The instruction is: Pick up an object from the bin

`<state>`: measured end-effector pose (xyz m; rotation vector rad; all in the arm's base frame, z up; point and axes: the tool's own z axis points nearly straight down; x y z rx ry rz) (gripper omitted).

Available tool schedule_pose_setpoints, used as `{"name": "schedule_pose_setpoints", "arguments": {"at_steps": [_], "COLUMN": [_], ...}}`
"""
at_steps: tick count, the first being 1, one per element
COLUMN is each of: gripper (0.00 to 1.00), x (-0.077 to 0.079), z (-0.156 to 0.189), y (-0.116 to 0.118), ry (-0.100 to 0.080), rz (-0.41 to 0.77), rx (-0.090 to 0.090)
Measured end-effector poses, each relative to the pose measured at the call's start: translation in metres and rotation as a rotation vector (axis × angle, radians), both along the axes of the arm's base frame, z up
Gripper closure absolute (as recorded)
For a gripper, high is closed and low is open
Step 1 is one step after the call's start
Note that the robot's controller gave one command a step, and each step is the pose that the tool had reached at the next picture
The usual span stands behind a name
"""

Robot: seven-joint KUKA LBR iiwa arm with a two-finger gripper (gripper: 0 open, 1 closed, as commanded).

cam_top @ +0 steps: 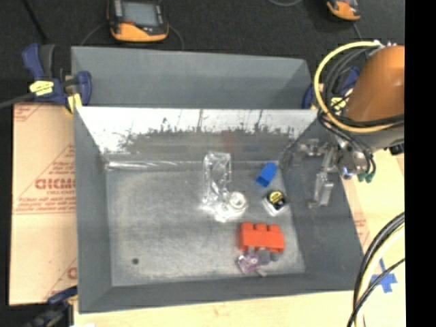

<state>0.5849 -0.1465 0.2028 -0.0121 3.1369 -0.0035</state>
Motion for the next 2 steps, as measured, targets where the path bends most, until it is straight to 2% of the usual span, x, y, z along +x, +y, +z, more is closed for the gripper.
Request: {"name": "schedule_pose_setpoints", "arguments": {"at_steps": [1, 2], "gripper": [0.00, 0.00], "x": [-0.096, -0.069], "z": [-0.102, -0.133], "y": [0.021, 0.069], "ry": [0.010, 0.003], "rz": [0.230, 0.203], "rx": [0.003, 0.003]}}
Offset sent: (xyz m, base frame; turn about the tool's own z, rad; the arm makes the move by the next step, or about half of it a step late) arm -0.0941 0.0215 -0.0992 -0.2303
